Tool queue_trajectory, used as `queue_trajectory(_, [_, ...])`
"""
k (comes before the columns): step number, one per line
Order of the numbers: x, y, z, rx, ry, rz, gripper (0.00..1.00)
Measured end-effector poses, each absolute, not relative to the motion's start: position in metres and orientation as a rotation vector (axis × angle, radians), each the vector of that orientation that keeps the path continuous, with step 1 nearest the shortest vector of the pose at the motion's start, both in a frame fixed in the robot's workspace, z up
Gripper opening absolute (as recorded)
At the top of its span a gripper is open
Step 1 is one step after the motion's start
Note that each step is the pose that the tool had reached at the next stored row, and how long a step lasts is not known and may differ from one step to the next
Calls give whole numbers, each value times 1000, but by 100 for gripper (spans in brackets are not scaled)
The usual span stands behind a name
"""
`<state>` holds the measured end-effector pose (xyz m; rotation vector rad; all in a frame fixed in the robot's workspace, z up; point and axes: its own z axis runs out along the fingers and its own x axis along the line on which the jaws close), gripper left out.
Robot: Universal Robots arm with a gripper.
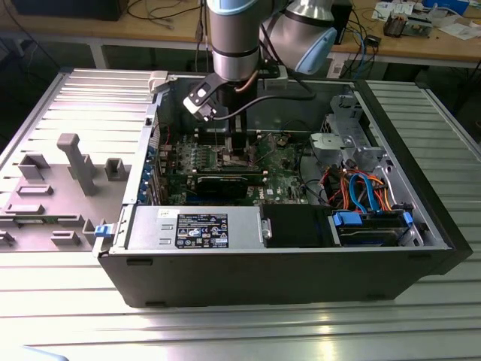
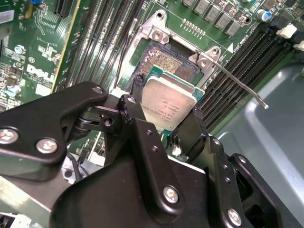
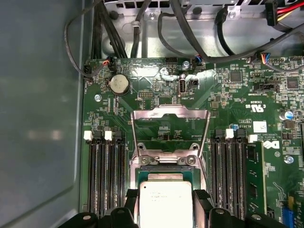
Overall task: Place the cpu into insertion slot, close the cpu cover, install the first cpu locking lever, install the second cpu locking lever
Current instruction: 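Place the cpu into insertion slot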
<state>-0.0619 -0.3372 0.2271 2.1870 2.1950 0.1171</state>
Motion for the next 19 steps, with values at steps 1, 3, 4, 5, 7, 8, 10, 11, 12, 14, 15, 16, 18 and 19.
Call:
queue_trajectory(1, [-62,-337,226,2187,2195,117,54])
queue_trajectory(3, [-62,-337,223,2187,2195,117,54])
queue_trajectory(4, [-62,-337,221,2187,2195,117,54])
queue_trajectory(5, [-62,-337,220,2187,2195,117,54])
queue_trajectory(7, [-62,-337,216,2187,2195,118,54])
queue_trajectory(8, [-62,-337,215,2188,2195,118,54])
queue_trajectory(10, [-63,-338,212,2183,2203,122,54])
queue_trajectory(11, [-64,-338,211,2178,2209,123,54])
queue_trajectory(12, [-64,-338,210,2177,2210,123,54])
queue_trajectory(14, [-65,-338,208,2176,2209,125,54])
queue_trajectory(15, [-65,-338,206,2175,2208,126,54])
queue_trajectory(16, [-65,-338,204,2175,2208,126,54])
queue_trajectory(18, [-66,-339,202,2175,2207,127,54])
queue_trajectory(19, [-66,-339,201,2175,2207,127,54])
